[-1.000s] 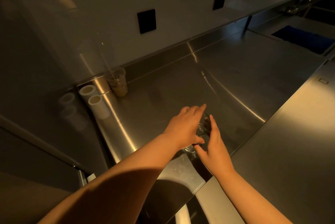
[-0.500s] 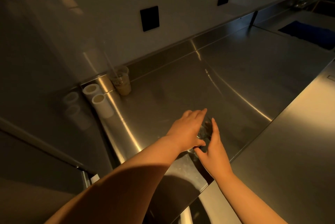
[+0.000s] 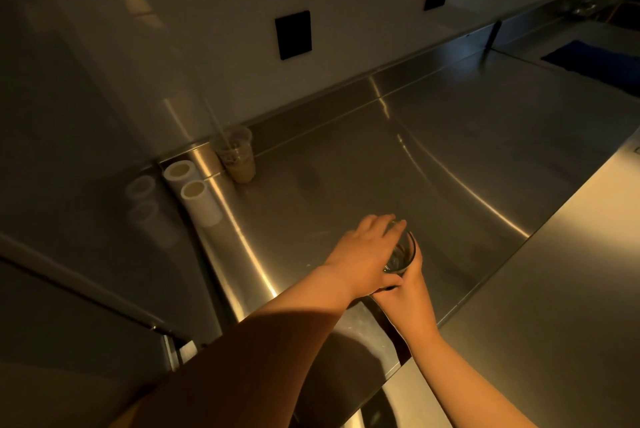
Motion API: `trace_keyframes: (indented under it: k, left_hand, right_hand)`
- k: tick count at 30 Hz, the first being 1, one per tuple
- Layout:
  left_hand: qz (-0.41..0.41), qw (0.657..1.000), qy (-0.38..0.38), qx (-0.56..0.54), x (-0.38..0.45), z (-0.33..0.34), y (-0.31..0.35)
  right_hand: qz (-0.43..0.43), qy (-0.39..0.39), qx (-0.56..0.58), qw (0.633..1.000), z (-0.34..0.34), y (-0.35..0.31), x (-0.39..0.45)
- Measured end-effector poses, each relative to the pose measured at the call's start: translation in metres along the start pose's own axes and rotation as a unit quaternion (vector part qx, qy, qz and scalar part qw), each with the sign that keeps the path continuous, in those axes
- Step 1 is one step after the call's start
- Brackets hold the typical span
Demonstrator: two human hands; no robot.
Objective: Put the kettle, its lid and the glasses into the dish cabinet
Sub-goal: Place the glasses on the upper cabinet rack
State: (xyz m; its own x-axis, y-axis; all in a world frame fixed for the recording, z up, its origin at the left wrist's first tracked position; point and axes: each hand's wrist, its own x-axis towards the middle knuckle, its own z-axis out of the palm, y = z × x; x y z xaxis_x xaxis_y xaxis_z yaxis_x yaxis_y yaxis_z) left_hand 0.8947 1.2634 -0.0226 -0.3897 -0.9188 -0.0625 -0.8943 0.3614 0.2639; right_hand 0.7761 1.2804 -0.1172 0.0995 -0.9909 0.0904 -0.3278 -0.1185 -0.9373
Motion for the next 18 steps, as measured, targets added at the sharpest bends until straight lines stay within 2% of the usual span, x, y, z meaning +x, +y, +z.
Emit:
trace_keyframes:
  k: [8, 18]
  left_hand:
    - [0.003, 1.0, 0.001, -0.017, -0.0008, -0.0008, 0.0005]
    - [-0.008, 0.999, 0.02, -0.045, -0.0029, -0.0023, -0.0043]
  right_hand:
    - [0.015, 0.035, 0.012, 0.999, 0.005, -0.0009, 0.0008]
    - [0.01, 0.024, -0.019, 0.999, 0.0012, -0.0051, 0.0023]
